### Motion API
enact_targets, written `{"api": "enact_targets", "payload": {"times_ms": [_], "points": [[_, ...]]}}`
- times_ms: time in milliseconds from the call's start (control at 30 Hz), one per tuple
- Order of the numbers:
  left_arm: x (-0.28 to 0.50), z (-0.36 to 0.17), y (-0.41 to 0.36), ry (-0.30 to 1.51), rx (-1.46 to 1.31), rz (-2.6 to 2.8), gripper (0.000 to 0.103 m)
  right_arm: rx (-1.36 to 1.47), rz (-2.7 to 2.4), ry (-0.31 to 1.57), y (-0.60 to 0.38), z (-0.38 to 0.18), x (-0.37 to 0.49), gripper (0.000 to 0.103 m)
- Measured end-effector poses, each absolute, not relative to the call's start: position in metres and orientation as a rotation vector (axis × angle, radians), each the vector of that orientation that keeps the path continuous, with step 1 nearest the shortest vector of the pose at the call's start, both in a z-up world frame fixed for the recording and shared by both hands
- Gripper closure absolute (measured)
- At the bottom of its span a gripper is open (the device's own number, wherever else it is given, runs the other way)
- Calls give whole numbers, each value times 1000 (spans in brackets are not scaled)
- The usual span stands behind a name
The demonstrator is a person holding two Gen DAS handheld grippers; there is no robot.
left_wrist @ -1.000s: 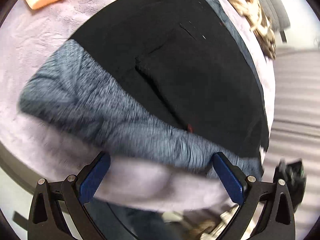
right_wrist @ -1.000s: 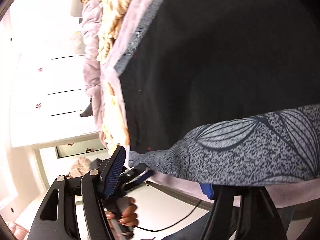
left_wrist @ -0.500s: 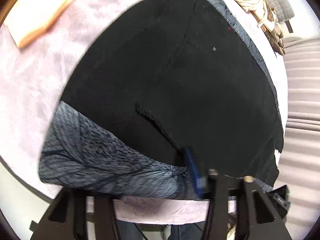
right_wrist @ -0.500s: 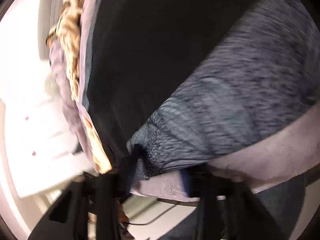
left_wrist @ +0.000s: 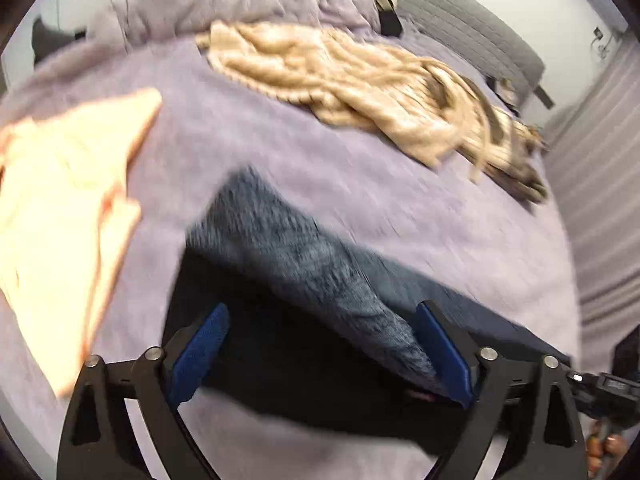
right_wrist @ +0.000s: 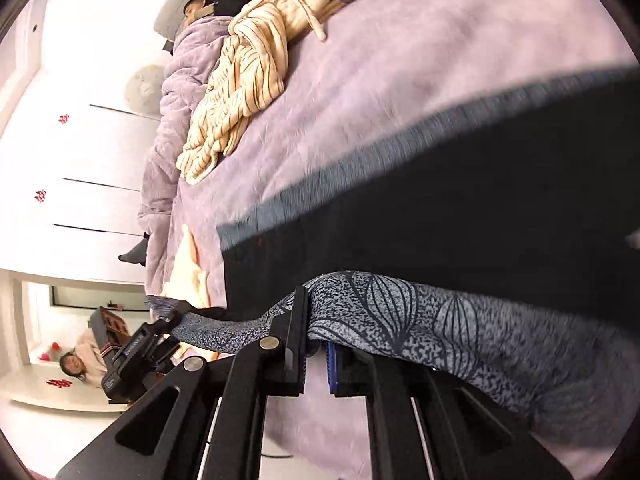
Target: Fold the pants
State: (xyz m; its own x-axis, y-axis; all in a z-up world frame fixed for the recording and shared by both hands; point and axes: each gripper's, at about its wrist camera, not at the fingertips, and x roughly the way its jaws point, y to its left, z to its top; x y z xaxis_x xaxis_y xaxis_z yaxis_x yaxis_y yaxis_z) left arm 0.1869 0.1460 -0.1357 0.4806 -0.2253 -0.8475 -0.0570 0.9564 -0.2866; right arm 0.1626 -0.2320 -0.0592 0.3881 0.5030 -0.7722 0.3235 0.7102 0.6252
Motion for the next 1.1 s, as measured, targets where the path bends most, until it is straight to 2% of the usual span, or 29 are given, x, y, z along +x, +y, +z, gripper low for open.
{"api": "enact_targets", "payload": {"times_ms": [133,167,200,233,300,433,533,700,833,967,1100], "points": [[229,-178,150,1155,-215,19,9,792,115,1296,-252,-109,221,88],[235,-183,140,1181,-202,49,9,797,102,1320,-254,-123,228,84],[235,-185,140,1197,-199,67,9,812,77,1356,-258,-143,241,64],[231,-182,140,1194,-202,69,9,818,58,1374,-261,-153,243,40],[218,-171,136,1184,-167,54,9,859,67,1360,-264,-157,252,34],[195,-160,87,1226,-32,-75,9,849,177,1307,-260,-115,224,34],[169,-165,29,1268,0,-231,9,951,191,1251,-267,-97,166,34],[146,-193,-79,1310,65,-396,9,1216,25,1167,-287,-123,48,34],[134,-222,-124,1374,187,-406,9,1339,-177,1036,-327,-145,-27,34],[131,-220,-130,1364,242,-416,8,1287,-334,978,-371,-140,-46,36],[137,-219,-136,1379,258,-399,8,953,-397,947,-400,-78,-6,35]]}}
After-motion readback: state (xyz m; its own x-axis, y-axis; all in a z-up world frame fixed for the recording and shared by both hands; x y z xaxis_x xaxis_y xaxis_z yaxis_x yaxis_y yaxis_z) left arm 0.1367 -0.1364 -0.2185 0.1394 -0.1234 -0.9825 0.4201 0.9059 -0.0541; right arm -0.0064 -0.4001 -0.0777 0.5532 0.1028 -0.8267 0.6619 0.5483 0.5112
